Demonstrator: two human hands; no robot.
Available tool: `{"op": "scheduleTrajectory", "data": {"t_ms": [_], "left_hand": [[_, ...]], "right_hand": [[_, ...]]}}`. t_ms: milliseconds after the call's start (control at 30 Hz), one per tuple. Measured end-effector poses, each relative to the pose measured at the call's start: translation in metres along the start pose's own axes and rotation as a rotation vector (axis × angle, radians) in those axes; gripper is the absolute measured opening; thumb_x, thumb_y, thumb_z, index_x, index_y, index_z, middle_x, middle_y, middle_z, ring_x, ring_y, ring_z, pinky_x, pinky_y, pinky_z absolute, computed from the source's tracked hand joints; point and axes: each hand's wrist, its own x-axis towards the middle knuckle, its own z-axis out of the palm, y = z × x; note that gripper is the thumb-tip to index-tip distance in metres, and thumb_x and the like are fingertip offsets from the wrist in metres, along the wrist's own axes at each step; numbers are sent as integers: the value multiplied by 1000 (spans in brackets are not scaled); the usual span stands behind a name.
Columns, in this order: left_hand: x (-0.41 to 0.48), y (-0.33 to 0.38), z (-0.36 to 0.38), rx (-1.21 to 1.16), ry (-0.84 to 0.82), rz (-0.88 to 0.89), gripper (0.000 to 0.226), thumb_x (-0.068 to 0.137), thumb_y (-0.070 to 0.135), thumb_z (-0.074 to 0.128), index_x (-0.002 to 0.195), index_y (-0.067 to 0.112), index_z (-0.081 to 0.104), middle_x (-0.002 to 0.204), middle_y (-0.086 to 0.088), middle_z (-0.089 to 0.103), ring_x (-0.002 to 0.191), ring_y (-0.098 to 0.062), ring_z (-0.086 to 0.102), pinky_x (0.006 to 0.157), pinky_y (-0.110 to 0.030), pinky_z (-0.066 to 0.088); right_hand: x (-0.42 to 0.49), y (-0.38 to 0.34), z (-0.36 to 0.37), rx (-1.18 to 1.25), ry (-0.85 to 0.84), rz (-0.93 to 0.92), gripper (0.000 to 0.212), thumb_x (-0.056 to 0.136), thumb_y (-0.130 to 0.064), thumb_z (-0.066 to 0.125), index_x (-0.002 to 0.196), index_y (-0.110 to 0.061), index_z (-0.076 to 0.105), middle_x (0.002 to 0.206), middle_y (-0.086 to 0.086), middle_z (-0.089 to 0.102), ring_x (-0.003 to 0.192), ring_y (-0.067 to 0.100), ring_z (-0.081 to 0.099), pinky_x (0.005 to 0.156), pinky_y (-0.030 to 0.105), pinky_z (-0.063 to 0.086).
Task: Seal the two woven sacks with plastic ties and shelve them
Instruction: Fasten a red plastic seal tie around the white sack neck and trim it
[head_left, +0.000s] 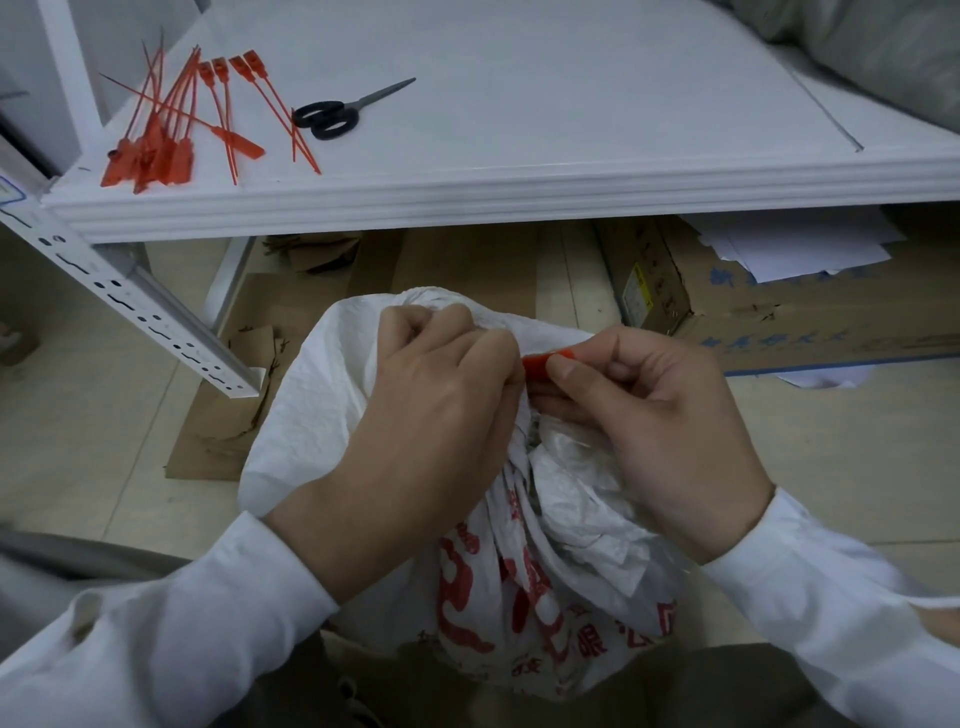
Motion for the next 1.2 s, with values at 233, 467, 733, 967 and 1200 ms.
{"op": "scheduleTrajectory", "data": {"t_ms": [233,467,733,967,1200], "left_hand": [[-3,1,2,2,-2,24,16,83,2,61,68,6,57,62,-4,52,62,-23,48,75,-34,29],[-2,2,1,66,-22,11,15,83,3,60,69,7,57,61,-5,53,63,-23,49,78,-34,29],[0,-2,-4,67,20,19,18,85,5,60,68,7,57,61,-5,54,62,-24,51,79,-37,32],[4,-16,-8,13,75,28,17,87,4,61,70,5,58,65,-3,52,67,-17,44,80,-33,30],[6,-20,-17,-117,126,93,16,86,3,67,70,5,62,68,1,55,71,-13,45,83,-29,28]], "right_hand": [[-3,1,2,85,-1,79,8,85,-1,65,83,3,71,83,16,74,83,27,73,83,41,59],[-2,-7,3,331,-4,221,11,86,3,60,80,3,70,84,20,73,81,28,73,73,29,60],[6,-11,1,495,-11,412,18,88,-5,56,92,11,65,85,23,73,75,25,74,66,26,60],[11,-17,-3,559,-73,402,25,73,-15,59,87,5,66,85,19,74,76,20,74,72,23,59],[12,-18,-3,645,-125,434,24,73,-18,57,72,-3,76,82,13,75,75,16,74,63,22,58]]}}
